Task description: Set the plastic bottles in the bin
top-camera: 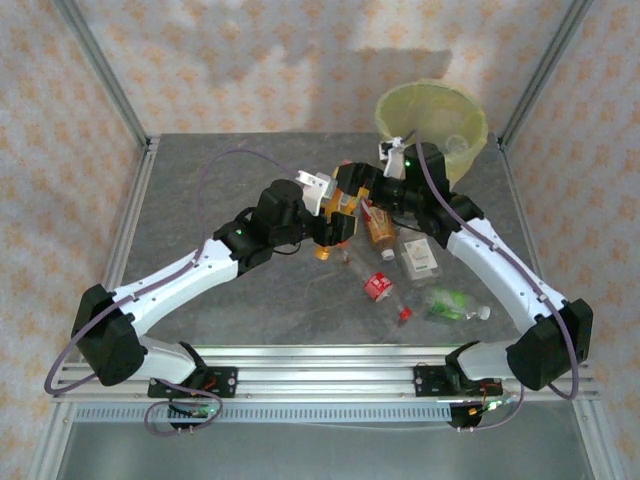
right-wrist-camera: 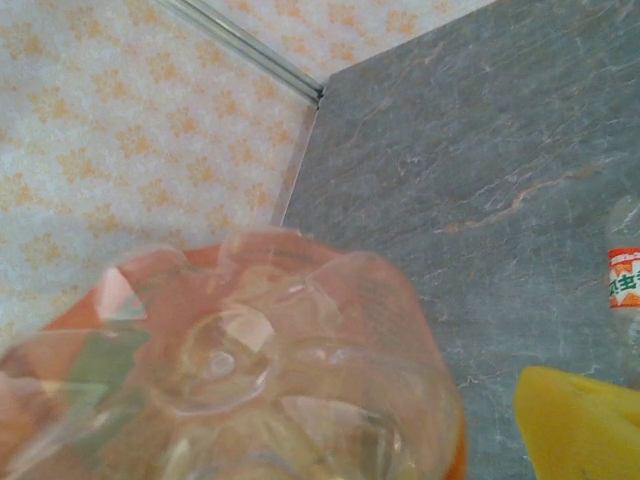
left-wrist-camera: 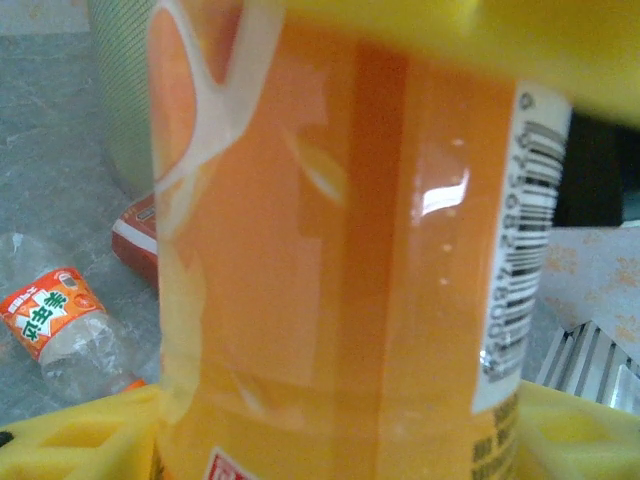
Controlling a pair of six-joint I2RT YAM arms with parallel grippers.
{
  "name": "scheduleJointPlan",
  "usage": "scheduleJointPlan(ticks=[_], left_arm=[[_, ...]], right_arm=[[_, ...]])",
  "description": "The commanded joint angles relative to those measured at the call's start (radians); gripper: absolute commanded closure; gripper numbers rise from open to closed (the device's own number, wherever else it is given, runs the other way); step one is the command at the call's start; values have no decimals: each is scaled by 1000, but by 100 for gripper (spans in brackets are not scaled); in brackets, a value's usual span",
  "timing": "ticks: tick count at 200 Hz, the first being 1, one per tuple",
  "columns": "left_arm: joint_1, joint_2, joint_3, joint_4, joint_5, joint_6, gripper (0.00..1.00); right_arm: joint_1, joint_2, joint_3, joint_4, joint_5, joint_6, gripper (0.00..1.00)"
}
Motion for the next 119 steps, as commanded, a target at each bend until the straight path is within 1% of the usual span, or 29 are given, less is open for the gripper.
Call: scheduleJointPlan(ticks=[1,31,44,52,65,71,74,87,119], left_arm=[[1,-26,45,55,28,10,33],[1,-31,46,57,30,9,33],[1,-36,47,51,22,10,31],[1,-39,47,45,18,10,27],[1,-48,48,35,12,12,11],[1,-54,49,29,7,11,2],[1,-58,48,27,3,9,0],[1,-78,48,16,-17,5,0],[1,-149,29,9,-69,-13,0]], right_arm=[[18,18,29,50,-28,-10,8],[18,28,29,65,-20,5,23],[18,25,32,65,-8,4,32],[18,24,37,65,1,2,38],[18,24,55,48,24,-8,46],[19,23,68,34,43,-17,47],[18,25,75,26,52,-21,48],[18,26,118,-19,107,-55,50],[6,40,259,-119,271,-132,50]])
